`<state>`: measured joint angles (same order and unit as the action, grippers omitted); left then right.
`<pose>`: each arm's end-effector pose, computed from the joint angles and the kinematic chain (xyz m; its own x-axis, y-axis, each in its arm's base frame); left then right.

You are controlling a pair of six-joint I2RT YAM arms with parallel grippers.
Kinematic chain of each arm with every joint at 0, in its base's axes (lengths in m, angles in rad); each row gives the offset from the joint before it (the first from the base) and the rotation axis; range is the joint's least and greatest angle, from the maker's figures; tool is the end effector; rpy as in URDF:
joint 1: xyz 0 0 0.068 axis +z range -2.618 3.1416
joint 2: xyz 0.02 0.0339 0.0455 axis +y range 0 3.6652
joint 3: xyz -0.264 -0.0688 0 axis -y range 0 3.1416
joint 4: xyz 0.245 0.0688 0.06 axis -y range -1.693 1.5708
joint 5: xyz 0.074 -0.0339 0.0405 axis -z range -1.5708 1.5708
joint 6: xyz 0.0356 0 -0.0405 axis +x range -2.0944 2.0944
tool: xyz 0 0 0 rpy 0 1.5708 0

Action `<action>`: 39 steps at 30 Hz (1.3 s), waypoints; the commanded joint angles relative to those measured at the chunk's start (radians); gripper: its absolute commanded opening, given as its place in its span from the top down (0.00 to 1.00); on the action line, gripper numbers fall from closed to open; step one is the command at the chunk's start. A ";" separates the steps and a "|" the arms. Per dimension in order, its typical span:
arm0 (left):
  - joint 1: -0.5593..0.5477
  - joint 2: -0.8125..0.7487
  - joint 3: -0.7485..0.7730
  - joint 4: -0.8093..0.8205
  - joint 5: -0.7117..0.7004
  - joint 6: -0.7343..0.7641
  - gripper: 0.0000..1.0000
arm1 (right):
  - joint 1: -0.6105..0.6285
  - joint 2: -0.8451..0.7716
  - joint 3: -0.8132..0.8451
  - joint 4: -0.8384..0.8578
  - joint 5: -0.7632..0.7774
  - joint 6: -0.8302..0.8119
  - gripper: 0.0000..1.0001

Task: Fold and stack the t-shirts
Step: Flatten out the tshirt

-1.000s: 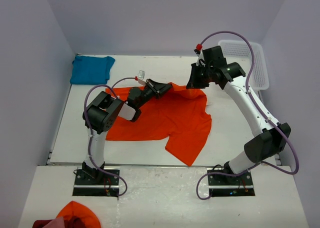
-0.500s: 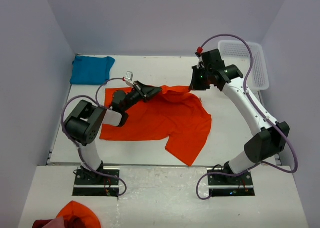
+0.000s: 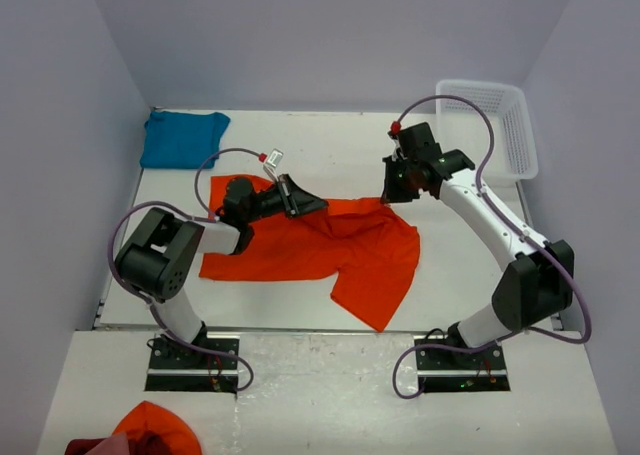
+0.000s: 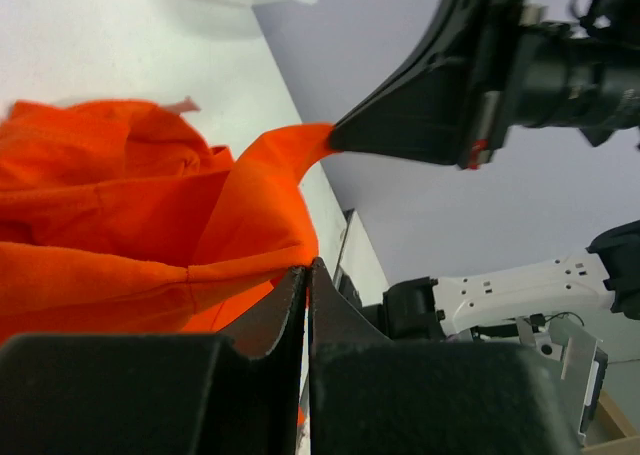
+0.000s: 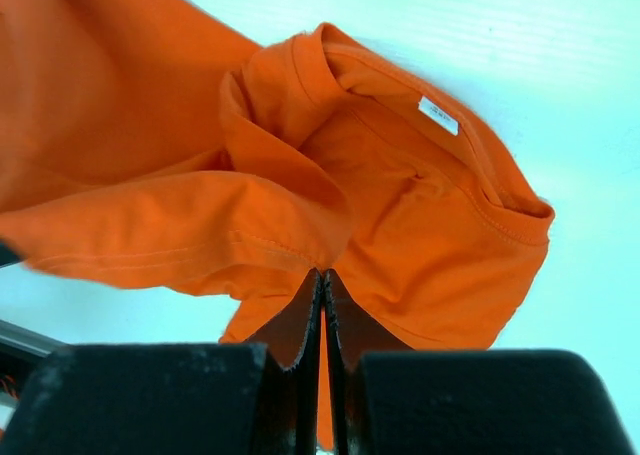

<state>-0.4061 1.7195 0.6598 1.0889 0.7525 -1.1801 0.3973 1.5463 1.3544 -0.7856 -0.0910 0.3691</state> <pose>0.2947 -0.1532 0.1932 -0.8367 -0.3749 -0.3991 0.3736 0.1419 -0.9167 0.3000 0.1294 0.2988 -0.8690 0.0250 -0.4943 -0.1273 0.9539 0.2720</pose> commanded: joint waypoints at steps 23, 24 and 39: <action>0.018 -0.106 0.325 -1.227 -0.666 0.619 0.95 | -0.113 0.219 0.372 0.046 0.283 -0.084 1.00; 0.020 -0.136 0.319 -1.250 -0.705 0.620 0.94 | -0.124 0.253 0.408 0.042 0.272 -0.097 1.00; 0.020 -0.258 0.120 -1.379 -0.765 0.605 1.00 | -0.006 0.100 0.283 0.039 0.388 -0.064 0.37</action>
<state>-0.3885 1.4891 0.8177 -0.2749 -0.0128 -0.5892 0.3370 1.8473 1.7103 -0.7723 0.2050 0.2584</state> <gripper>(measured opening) 0.002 0.700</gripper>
